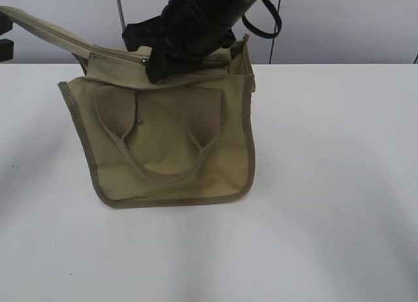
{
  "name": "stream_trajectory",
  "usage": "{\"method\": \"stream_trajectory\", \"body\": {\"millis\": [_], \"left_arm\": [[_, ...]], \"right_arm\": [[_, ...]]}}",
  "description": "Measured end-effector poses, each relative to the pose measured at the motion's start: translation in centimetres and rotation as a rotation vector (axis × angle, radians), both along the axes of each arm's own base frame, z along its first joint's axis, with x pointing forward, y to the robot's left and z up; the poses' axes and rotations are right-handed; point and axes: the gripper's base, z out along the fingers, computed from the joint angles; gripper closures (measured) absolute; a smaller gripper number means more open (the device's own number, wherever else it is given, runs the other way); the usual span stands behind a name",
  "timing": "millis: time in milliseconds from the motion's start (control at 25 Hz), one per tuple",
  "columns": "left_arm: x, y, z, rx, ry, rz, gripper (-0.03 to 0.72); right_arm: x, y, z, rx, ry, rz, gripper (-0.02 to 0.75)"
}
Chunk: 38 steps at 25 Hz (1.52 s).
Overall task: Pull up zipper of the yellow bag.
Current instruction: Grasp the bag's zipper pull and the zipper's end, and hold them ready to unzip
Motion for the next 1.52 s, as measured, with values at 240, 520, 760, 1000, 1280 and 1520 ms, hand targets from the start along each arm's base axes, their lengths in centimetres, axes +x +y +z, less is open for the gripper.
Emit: {"method": "stream_trajectory", "body": {"millis": [240,520,760,1000,1280,1520], "left_arm": [[0.0,0.3,-0.3,0.019,0.034,0.031,0.684],[0.0,0.3,-0.3,0.019,0.035,0.029,0.684],[0.0,0.2,-0.3,0.019,0.034,0.028,0.684],[0.0,0.2,-0.3,0.019,0.034,0.027,0.684],[0.0,0.4,-0.4,-0.013,0.052,0.059,0.615],[-0.2,1.1,-1.0,-0.011,0.124,0.135,0.103]], "right_arm": [[0.0,-1.9,1.1,-0.068,-0.015,0.026,0.75],[1.0,-5.0,1.5,-0.153,0.003,0.002,0.75],[1.6,-7.2,1.8,-0.217,0.006,-0.015,0.75],[1.4,-7.3,2.0,-0.224,0.005,-0.002,0.75],[1.2,-7.9,2.5,-0.255,-0.01,0.016,0.573],[0.2,-8.7,5.4,-0.24,-0.096,0.019,0.209]]}}
